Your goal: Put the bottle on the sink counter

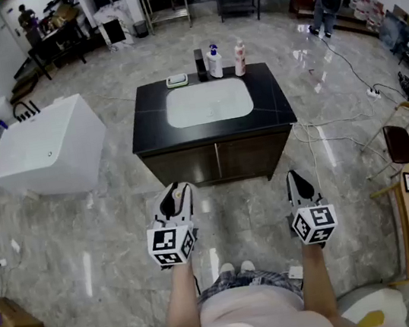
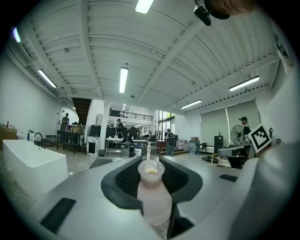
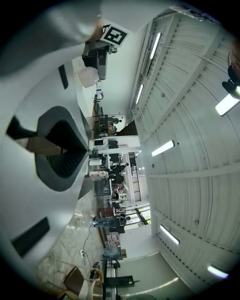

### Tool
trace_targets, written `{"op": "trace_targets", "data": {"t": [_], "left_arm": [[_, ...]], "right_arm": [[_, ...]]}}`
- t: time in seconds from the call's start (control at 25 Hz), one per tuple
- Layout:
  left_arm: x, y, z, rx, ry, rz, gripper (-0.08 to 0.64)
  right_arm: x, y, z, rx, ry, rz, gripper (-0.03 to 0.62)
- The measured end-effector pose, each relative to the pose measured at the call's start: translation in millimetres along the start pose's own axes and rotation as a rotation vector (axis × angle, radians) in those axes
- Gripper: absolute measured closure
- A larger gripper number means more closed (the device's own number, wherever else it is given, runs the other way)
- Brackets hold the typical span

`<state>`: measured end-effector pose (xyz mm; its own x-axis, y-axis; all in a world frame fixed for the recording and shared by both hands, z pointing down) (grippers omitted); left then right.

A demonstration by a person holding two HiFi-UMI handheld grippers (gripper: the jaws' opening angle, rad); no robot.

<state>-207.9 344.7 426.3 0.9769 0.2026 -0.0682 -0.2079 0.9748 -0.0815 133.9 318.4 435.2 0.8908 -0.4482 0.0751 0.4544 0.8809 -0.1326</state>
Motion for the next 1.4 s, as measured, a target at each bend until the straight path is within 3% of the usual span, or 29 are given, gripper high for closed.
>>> {"op": "trace_targets", "data": {"t": [0.64, 1.4], "left_arm": [[-17, 3, 2, 0.002, 0.007, 0.012, 0.428], [-53, -40, 6, 0.016, 0.001, 0.078, 0.428]], "right_arm": [[-15, -5, 1, 0.026, -0.009, 0.038, 0.577], [-27, -40, 11, 0.054, -0.04, 0.097, 0.577]]}}
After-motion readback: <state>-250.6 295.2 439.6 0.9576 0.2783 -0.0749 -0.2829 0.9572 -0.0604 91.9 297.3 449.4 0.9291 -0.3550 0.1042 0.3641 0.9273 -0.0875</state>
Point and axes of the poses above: the fingertips, and each gripper's own axes: y backward along the fingers, x to its right, z out of its underside, the point moved 7 cm from there along y, backward along the fingers, and after that the axes turned 4 degrees about -z, right-handed, at the moved point
